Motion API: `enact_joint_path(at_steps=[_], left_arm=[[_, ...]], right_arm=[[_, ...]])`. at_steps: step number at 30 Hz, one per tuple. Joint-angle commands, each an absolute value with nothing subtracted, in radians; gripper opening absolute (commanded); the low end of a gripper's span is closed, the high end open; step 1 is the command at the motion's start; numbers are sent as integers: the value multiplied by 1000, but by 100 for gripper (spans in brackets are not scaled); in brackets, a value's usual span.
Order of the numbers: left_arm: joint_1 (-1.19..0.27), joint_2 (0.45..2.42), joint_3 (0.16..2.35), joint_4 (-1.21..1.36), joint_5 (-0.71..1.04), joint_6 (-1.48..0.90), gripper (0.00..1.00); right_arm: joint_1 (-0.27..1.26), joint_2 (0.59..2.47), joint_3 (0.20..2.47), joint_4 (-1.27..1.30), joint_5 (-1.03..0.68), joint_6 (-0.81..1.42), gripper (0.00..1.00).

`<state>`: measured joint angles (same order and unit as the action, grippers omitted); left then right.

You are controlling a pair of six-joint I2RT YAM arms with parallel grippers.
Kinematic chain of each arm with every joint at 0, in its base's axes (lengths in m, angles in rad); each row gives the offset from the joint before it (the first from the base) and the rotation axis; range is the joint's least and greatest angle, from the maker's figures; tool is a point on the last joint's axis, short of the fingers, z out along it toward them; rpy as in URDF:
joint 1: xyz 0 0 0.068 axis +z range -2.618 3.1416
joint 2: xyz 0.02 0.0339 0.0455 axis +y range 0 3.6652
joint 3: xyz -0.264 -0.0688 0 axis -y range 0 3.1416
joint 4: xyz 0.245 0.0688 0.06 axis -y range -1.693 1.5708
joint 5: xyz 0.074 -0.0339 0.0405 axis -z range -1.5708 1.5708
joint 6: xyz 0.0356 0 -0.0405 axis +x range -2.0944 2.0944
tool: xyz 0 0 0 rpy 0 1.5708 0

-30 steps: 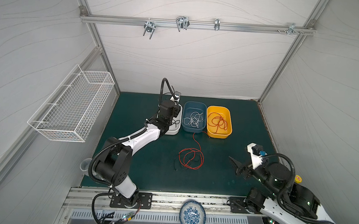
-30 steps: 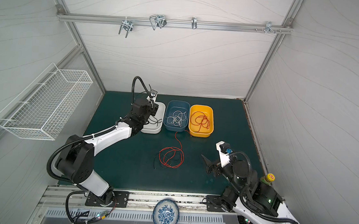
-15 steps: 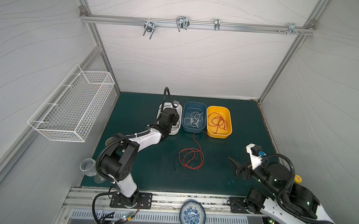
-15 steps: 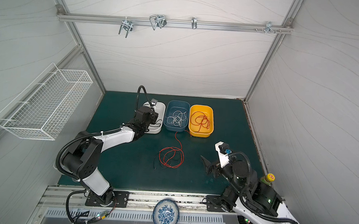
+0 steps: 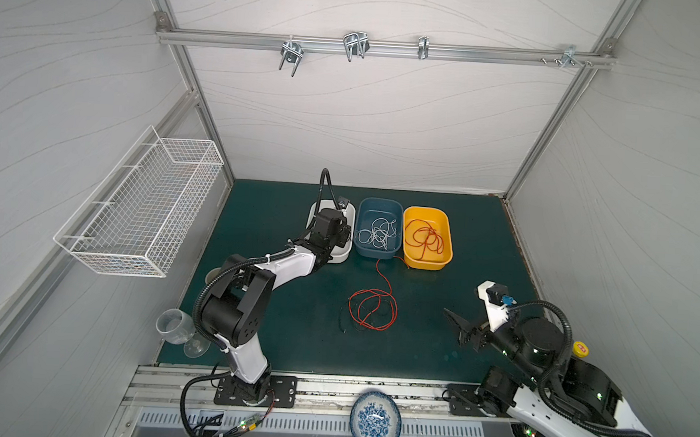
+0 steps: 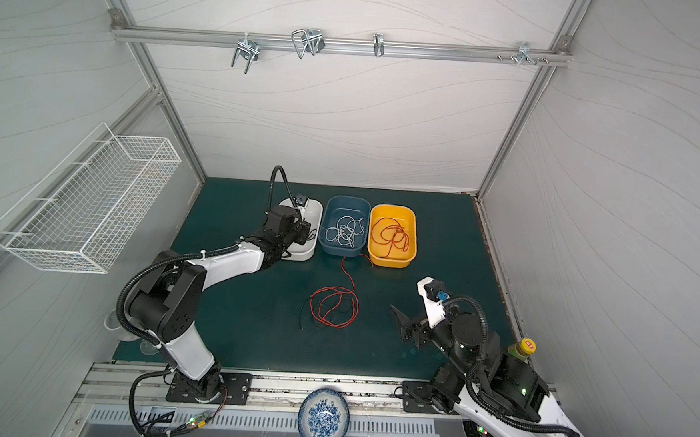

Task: Untangle the cables
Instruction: 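Lower the left gripper into the white bin and open it to drop the black wire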

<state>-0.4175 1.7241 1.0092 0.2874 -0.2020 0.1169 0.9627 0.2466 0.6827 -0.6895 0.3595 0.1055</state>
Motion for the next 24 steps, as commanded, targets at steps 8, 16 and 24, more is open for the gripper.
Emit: enact_joint_path(at_steps=[8, 16, 24], left_arm=[[-416, 1820, 1073, 305, -170, 89, 0], [-415, 1862, 1111, 319, -166, 91, 0], [-407, 1916, 1129, 354, -174, 104, 0]], right_arm=[[966, 245, 672, -670, 347, 84, 99], [967, 247, 666, -663, 341, 77, 99], [966, 247, 662, -659, 336, 72, 99]])
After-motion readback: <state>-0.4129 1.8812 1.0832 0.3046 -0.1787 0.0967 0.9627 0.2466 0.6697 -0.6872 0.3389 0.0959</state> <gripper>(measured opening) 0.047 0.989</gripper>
